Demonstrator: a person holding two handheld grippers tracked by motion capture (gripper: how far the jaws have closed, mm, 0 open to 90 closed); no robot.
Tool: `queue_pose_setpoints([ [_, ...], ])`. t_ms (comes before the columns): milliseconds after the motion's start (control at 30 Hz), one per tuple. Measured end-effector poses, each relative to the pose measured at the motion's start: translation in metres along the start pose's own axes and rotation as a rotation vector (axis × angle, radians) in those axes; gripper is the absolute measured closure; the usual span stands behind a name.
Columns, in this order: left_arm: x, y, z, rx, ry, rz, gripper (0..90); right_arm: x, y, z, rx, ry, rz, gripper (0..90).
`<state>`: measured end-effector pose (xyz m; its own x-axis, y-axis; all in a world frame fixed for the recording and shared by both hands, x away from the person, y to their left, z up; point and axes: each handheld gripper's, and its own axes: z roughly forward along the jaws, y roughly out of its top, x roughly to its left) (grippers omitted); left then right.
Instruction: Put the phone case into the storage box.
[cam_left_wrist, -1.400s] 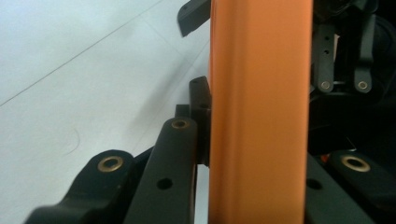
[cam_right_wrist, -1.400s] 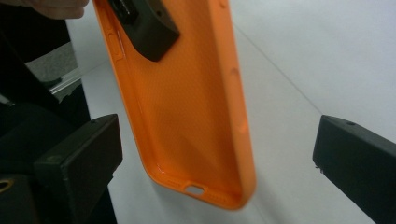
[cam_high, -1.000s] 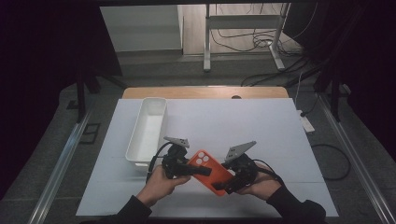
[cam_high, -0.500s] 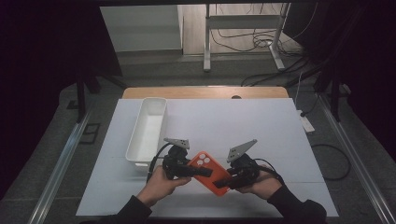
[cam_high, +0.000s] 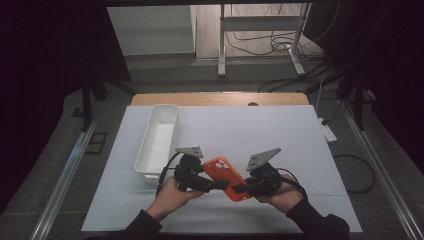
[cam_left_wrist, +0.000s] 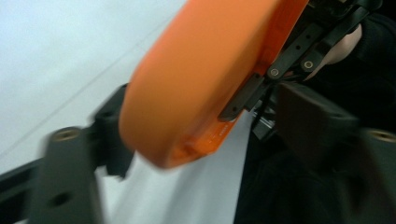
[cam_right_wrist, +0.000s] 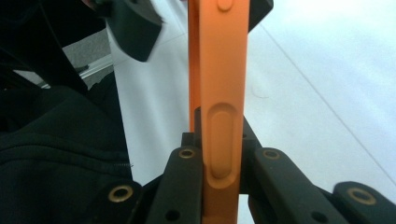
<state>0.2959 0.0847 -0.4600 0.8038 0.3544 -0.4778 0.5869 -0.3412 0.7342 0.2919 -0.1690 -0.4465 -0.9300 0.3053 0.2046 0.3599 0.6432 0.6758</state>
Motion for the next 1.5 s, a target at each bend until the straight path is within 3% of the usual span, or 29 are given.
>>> queue_pose_setpoints([
  [33,0.0,0.0,0.0,-0.002,0.017,0.004,19.3,0.0,0.0,-0.001,-0.006,-0.009,0.002,84.8],
  [100,-0.001,0.001,-0.002,0.012,0.093,0.01,16.4,-0.001,-0.001,-0.002,-0.011,-0.025,0.0,84.8],
  [300,-0.004,0.002,-0.009,0.049,0.21,0.065,5.5,-0.003,-0.001,-0.007,-0.048,-0.066,0.013,84.7],
  [333,-0.004,0.002,-0.009,0.049,0.21,0.065,4.9,-0.003,-0.001,-0.007,-0.048,-0.066,0.013,84.7],
  [533,-0.01,0.003,-0.012,0.08,0.311,0.107,1.8,-0.004,-0.002,-0.01,-0.078,-0.104,0.049,84.7],
  [800,-0.014,0.002,-0.012,0.137,0.398,0.146,3.0,-0.003,-0.003,-0.01,-0.085,-0.163,0.054,84.7],
  [1100,-0.015,0.004,-0.014,0.115,0.366,0.118,7.0,0.0,-0.002,-0.006,-0.078,-0.169,0.05,84.6],
  [1300,-0.016,0.004,-0.015,0.118,0.312,0.098,31.8,0.004,0.0,-0.003,-0.069,-0.165,0.039,84.6],
  [1500,-0.014,0.004,-0.017,0.1,0.262,0.071,48.6,0.007,0.001,-0.001,-0.065,-0.162,0.022,84.6],
])
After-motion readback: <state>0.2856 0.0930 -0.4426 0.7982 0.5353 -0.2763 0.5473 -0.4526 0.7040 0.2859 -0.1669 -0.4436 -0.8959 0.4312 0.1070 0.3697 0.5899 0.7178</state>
